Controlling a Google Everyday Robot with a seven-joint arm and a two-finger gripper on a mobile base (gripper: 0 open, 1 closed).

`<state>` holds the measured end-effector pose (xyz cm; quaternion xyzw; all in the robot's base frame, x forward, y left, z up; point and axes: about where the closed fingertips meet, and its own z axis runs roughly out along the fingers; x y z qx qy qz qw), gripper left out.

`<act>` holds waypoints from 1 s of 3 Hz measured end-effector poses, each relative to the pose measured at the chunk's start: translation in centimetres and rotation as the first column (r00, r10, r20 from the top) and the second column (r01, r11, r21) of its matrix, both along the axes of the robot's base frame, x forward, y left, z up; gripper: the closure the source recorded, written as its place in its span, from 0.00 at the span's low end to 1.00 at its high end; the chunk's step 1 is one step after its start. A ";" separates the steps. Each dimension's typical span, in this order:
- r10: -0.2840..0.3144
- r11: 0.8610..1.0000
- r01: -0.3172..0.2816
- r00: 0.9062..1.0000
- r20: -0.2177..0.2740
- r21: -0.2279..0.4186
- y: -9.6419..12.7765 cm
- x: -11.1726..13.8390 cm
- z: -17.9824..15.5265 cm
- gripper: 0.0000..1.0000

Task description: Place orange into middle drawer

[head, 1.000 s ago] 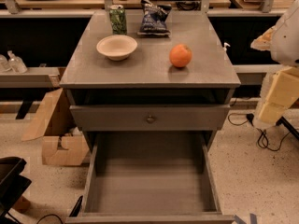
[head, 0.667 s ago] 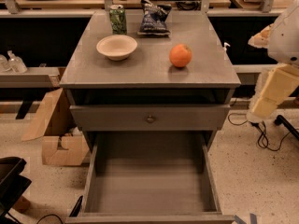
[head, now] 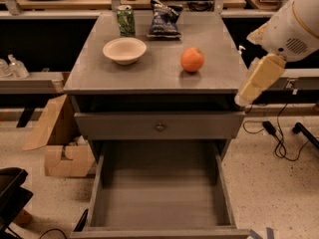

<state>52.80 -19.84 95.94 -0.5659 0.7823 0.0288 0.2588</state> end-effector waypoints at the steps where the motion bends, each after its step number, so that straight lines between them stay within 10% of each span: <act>1: -0.011 0.996 0.009 1.000 0.017 0.093 1.4 3.6 -1.0 0.00; 3: -0.006 0.983 -0.002 0.999 0.043 0.184 2.9 7.3 -2.2 0.00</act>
Offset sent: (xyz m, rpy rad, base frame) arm 0.1142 0.0437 -0.0292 0.2905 -0.0835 0.0068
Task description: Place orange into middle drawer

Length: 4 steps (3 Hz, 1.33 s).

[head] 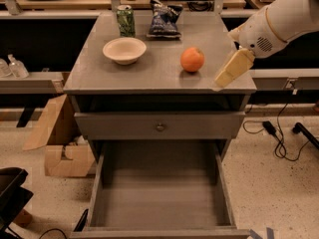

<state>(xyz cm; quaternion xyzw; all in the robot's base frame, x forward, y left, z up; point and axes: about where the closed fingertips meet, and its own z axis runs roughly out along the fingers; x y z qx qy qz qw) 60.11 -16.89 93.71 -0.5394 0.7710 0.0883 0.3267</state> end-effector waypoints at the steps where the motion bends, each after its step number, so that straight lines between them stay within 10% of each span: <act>1: -0.014 0.999 0.014 1.000 0.011 0.036 0.1 0.9 -0.3 0.00; 3: -0.119 0.951 0.083 0.987 0.106 0.299 0.4 12.0 -1.3 0.00; 4: -0.128 0.903 0.081 0.988 0.084 0.421 2.4 16.0 -2.8 0.00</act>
Offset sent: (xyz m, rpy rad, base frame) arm 0.1099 -0.0117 -0.0113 0.2761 -0.1216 -0.1211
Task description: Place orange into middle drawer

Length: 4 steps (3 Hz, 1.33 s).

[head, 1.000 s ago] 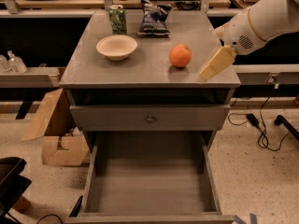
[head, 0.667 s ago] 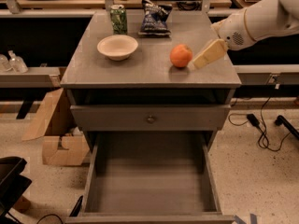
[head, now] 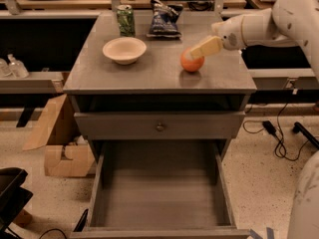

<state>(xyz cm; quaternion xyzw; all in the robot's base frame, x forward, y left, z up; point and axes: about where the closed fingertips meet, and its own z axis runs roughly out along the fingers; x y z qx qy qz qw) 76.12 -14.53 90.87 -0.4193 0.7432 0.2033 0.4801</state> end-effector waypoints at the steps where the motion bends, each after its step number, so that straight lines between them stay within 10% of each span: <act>1: 0.025 0.998 -0.021 0.998 -0.051 0.061 2.3 0.5 -1.9 0.00; 2: 0.033 0.993 -0.022 0.995 -0.089 0.114 3.5 -0.5 -3.3 0.00; 4: 0.040 0.996 -0.027 0.987 -0.155 0.085 6.5 -2.6 -7.2 0.44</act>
Offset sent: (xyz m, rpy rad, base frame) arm -0.0262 0.0451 -0.0587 0.1690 0.1545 0.0266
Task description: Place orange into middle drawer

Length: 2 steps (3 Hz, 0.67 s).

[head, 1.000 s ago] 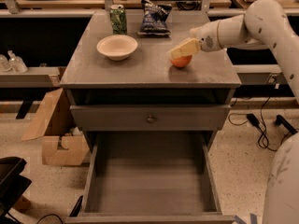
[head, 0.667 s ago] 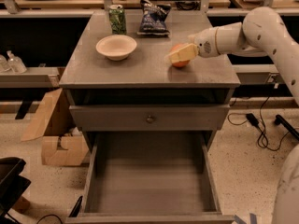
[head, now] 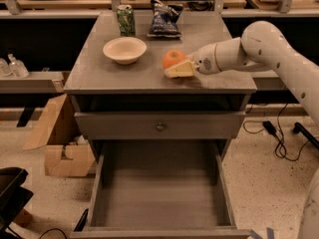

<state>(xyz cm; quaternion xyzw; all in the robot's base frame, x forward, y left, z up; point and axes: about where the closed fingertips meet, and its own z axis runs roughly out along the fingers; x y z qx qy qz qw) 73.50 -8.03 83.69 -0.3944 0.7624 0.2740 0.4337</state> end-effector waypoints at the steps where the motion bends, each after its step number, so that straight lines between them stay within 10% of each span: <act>1: 0.005 1.000 -0.005 1.000 -0.003 0.001 0.3 0.0 -0.2 0.67; 2: 0.011 1.000 -0.011 1.000 -0.007 0.002 0.7 0.0 -0.4 0.98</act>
Offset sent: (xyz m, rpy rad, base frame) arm -0.0002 0.0029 -0.0021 0.0006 0.0035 0.0048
